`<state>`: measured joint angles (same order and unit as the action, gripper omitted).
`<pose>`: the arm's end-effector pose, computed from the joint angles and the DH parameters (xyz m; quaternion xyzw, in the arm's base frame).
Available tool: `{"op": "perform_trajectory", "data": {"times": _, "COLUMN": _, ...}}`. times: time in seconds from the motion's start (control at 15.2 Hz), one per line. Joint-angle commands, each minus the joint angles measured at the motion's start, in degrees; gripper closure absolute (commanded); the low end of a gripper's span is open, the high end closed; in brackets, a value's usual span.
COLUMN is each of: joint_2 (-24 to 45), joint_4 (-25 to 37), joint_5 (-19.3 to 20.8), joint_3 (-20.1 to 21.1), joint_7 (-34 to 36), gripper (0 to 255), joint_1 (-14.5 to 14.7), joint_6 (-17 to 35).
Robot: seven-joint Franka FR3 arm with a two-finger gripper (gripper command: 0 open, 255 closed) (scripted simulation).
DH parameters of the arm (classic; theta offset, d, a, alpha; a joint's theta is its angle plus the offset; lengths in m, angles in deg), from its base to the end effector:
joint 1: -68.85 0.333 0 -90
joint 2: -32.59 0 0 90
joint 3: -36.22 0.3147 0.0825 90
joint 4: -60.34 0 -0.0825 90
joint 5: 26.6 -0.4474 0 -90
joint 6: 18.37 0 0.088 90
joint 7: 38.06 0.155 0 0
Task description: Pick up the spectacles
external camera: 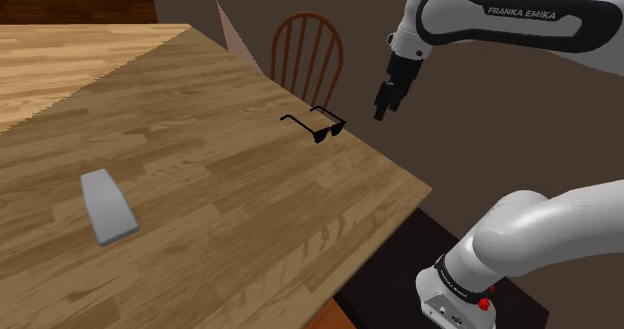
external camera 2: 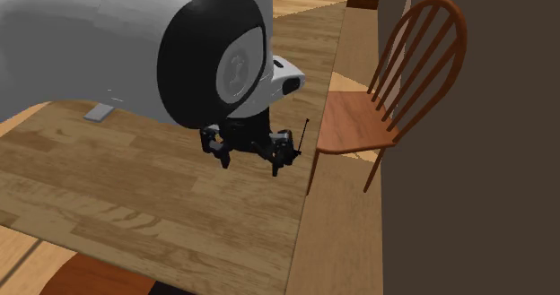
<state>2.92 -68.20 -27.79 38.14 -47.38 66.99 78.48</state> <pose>0.4532 0.0043 0.5016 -0.9968 -0.0780 0.0175 0.0035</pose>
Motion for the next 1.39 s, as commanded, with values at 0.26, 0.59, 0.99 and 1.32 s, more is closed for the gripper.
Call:
{"op": "perform_trajectory", "data": {"times": 0.26, "joint_2": 13.08, "joint_4": 7.02, "joint_5": 0.29, "joint_3": -0.63, "joint_7": 0.22, "gripper": 0, "joint_1": -0.87, "joint_6": 5.85}}
{"op": "perform_trajectory", "data": {"times": 0.59, "joint_2": 24.16, "joint_4": 15.08, "joint_5": 0.32, "joint_3": -1.09, "joint_7": 0.55, "gripper": 0, "joint_1": -1.41, "joint_6": 8.69}}
{"op": "perform_trajectory", "data": {"times": 0.99, "joint_2": 37.77, "joint_4": 27.44, "joint_5": 0.15, "joint_3": -1.67, "joint_7": 0.87, "gripper": 0, "joint_1": -2.0, "joint_6": 9.71}}
{"op": "perform_trajectory", "data": {"times": 1.32, "joint_2": 46.92, "joint_4": 36.55, "joint_5": -0.1, "joint_3": -2.0, "joint_7": 1.05, "gripper": 0, "joint_1": -2.41, "joint_6": 9.62}}
